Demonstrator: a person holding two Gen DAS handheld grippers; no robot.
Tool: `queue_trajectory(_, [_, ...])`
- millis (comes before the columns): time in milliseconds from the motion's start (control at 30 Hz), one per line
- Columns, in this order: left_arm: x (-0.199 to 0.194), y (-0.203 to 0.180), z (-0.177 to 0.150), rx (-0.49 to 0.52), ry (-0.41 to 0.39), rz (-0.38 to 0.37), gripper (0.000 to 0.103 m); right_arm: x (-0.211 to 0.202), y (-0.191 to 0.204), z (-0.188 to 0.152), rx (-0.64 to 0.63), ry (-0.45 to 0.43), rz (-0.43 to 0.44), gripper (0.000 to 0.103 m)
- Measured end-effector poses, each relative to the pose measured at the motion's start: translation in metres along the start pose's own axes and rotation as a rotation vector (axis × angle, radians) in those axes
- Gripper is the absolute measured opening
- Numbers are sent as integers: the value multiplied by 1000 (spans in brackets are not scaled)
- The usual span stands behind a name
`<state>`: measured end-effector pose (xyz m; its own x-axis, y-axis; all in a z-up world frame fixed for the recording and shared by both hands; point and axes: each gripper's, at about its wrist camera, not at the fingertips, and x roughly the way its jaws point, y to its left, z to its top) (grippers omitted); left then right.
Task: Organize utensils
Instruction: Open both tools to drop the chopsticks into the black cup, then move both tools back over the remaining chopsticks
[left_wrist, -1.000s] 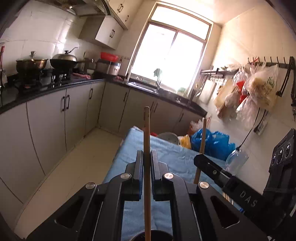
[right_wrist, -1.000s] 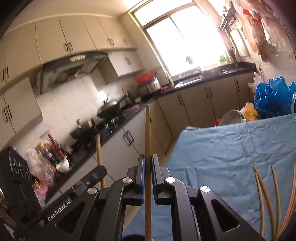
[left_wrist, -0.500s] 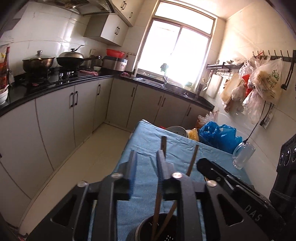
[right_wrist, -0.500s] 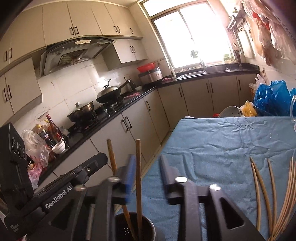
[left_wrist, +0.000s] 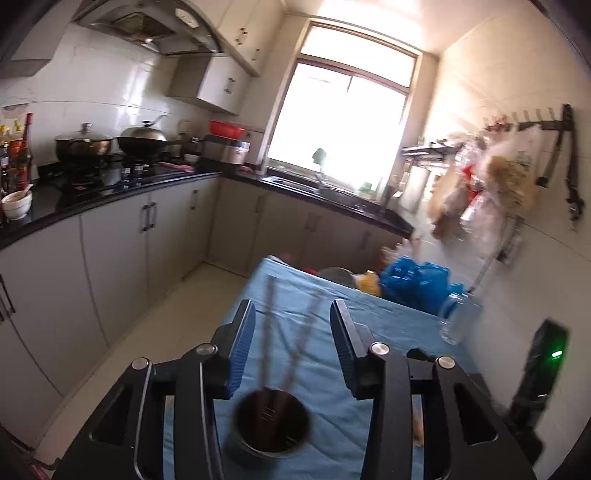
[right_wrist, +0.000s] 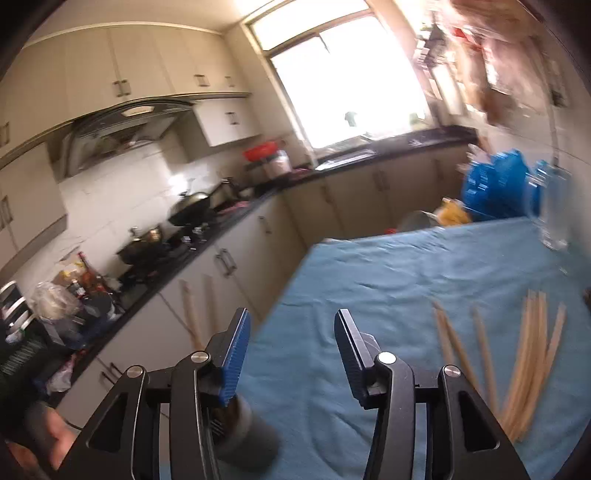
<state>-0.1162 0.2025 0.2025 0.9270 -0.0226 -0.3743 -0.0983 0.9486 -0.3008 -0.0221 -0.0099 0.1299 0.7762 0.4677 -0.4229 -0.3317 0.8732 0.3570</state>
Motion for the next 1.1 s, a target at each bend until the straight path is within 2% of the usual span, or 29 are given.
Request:
queue_trajectory(167, [-11,-47,-24,37,37,-101,51,-50,-70,-27,70,-1,-187,52])
queue_trajectory(333, [-3,-109,-57,106,43,-177,57,-129,-119,-51,93,-43,-371,52])
queue_trajectory(500, [30,-177,-86,152,147,-259,57,-186,-153,-67,101,-114,-524,57])
queue_trajectory(633, [56,-223,-111,215,206,-228,57,-219,-171,-69,159,-137,-533,57])
queue_trajectory(867, [80,-246,-133,213,312,-186,57,-242,-154,-53,44,-129,-552,57])
queue_trajectory(967, [80,-246,-134,209,323,-202,57,-250,-143,-52,12,-137,-586,60])
queue_trajectory(1100, [69,-243,-131,230,299,-229,57,-265,-133,-52,35,-160,-631,61])
